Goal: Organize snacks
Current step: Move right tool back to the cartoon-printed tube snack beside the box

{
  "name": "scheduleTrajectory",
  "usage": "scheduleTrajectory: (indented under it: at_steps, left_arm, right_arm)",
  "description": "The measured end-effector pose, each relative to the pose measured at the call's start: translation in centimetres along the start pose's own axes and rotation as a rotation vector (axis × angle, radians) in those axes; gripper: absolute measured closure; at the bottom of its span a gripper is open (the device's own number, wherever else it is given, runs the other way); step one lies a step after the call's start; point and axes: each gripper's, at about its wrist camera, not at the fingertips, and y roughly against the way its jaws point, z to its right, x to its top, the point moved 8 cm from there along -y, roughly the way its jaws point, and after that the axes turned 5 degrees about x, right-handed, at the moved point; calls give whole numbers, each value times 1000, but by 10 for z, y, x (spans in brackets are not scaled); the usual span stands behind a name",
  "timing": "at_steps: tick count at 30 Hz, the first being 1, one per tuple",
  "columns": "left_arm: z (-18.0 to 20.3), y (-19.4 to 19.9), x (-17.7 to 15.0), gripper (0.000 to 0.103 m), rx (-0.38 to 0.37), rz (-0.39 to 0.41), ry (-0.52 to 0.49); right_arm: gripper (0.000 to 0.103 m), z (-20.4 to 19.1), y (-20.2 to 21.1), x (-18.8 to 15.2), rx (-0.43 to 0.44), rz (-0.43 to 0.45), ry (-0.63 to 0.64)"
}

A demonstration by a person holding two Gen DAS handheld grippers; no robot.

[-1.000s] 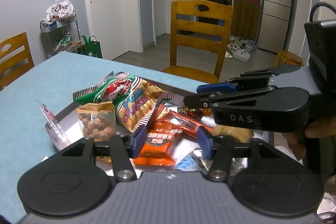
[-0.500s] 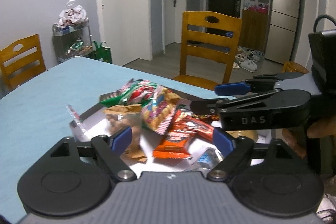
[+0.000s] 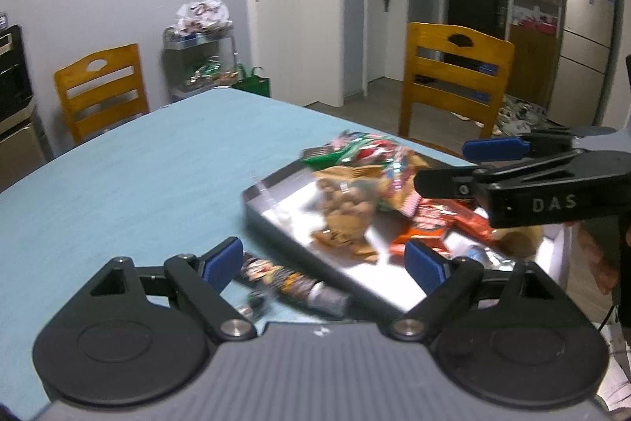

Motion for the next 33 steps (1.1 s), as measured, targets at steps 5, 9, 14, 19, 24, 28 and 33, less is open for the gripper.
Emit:
scheduleTrajectory:
  at_steps: [5, 9, 14, 19, 24, 28, 33]
  left_arm:
    - [-30, 15, -10, 13, 43, -2, 35]
    - [-56, 23, -21, 13, 85, -13, 74]
    - [-84, 31, -32, 13, 146, -15, 106]
    - [-111, 34, -42, 13, 216, -20, 138]
    - [-133, 29, -54, 12, 269, -33, 165]
    - [-140, 22, -64, 12, 274, -48, 175]
    - [-143, 13, -73, 12, 256, -60, 188]
  right_arm:
    - [25, -27, -7, 3, 36, -13, 31]
    - [25, -51, -14, 4, 69, -25, 63]
    - [25, -76, -21, 2, 101, -52, 95]
    - [25, -97, -33, -4, 118, -78, 139]
    - [29, -112, -50, -9, 122, -114, 187]
    - [42, -121, -65, -13, 138, -173, 195]
    - [54, -126, -79, -20, 111, -226, 239]
